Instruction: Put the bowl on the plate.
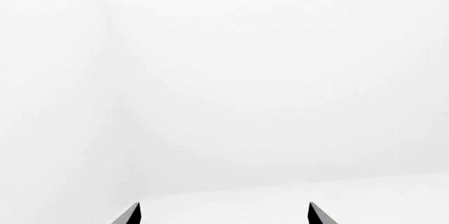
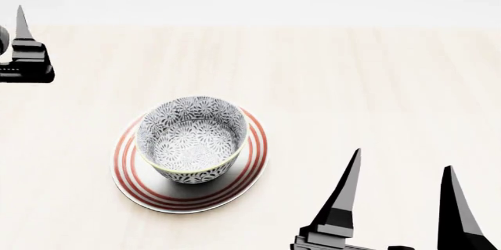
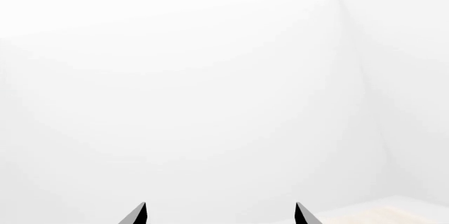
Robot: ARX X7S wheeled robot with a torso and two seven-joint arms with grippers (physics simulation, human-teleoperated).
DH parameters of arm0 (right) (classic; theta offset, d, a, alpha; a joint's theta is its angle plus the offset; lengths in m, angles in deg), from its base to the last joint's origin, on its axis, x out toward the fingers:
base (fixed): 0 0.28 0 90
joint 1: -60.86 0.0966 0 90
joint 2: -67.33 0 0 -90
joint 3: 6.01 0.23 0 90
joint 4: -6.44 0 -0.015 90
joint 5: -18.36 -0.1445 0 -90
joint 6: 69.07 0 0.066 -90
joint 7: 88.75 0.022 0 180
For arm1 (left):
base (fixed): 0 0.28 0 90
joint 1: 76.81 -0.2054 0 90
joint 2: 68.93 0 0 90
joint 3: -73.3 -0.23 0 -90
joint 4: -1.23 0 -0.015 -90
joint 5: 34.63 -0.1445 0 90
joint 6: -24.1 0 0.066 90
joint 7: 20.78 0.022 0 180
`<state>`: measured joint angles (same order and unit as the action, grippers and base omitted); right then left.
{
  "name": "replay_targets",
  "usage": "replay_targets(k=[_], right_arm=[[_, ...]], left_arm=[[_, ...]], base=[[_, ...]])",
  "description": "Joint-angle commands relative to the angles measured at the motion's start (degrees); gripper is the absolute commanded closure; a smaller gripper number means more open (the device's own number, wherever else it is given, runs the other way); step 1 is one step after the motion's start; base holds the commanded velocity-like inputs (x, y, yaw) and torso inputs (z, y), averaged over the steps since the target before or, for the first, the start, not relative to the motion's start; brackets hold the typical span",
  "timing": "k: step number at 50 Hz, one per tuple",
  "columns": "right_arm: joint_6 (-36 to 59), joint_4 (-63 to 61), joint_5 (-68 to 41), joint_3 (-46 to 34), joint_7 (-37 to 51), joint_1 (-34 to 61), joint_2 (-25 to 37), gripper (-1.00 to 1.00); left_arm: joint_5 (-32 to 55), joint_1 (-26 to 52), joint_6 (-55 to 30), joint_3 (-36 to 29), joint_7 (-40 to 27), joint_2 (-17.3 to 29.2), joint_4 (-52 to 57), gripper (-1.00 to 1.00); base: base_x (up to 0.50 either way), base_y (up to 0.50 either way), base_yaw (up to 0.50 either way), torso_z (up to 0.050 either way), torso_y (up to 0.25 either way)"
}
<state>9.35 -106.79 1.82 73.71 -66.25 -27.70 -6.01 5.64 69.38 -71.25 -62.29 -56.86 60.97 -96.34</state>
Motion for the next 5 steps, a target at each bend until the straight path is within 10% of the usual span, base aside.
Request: replay_targets(k=[1,5], right_arm=[[-0.22,0.05,1.17,0.27,-0.8,0.13,-0.66,-1.0],[-0.07,-0.2,1.02,0.3,-0.65,0.11,-0.51,-1.0]], left_arm=[[-6.69,-10.63,6.39,3.83,-12.7,8.64,10.29,-1.0],[-10.62,-15.47,9.79,4.41,-18.7,10.21,13.49,-1.0]], base=[[0.0,0.0,0.0,0.0,0.0],[0.0,0.0,0.0,0.0,0.0]])
